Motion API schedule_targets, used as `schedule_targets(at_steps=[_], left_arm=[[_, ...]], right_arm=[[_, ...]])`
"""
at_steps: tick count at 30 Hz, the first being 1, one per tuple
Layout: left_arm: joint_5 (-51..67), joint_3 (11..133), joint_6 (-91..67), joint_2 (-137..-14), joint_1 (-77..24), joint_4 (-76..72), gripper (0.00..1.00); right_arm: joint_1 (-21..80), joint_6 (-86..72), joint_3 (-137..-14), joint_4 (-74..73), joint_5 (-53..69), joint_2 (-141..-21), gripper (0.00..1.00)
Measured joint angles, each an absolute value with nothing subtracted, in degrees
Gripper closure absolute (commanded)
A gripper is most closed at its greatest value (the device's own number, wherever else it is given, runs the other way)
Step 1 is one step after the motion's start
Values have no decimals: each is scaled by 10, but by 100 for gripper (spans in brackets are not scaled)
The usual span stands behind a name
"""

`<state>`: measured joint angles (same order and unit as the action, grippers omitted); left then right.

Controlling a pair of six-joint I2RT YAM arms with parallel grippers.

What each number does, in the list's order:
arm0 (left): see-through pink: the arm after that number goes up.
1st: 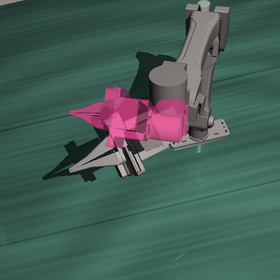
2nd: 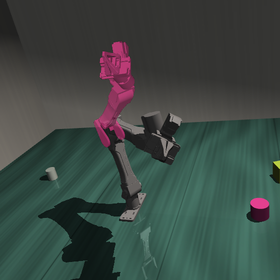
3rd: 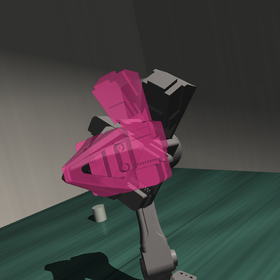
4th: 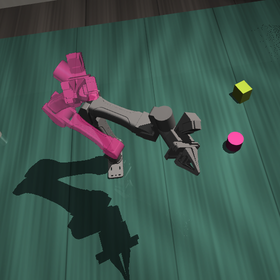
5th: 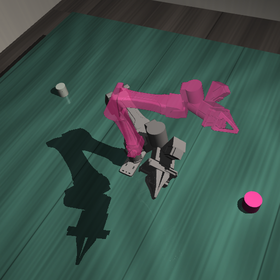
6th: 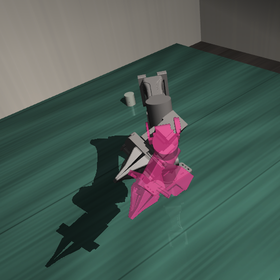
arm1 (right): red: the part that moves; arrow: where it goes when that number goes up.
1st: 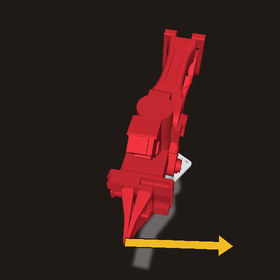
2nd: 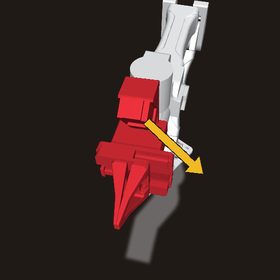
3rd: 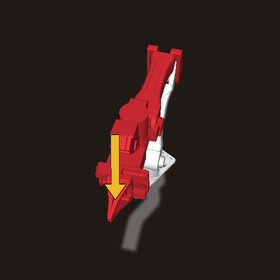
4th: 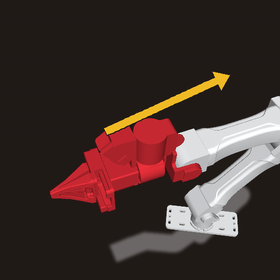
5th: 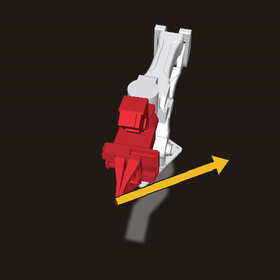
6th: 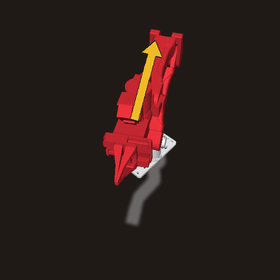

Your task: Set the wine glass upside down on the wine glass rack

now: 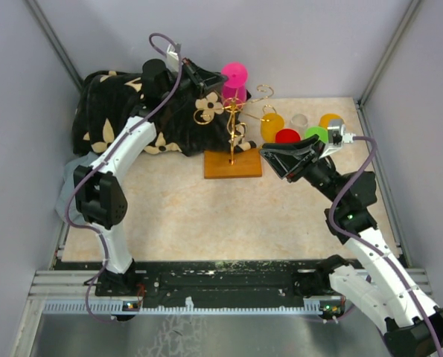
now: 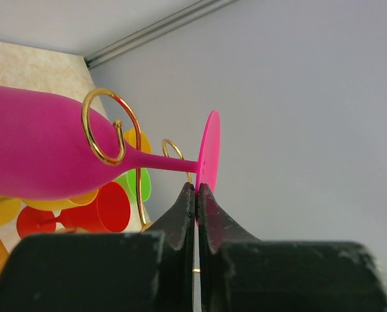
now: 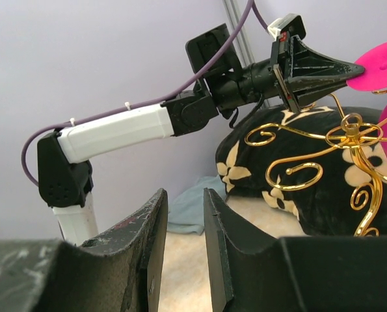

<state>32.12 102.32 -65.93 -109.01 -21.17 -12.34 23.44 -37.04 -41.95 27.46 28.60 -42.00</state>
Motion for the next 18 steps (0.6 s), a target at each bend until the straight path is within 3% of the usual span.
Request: schedule_targets(at_steps=[18], left_arm=[[250, 1053, -660, -1096, -217, -69, 100]], right_arm=[[234, -371, -407, 279, 285, -422, 71]])
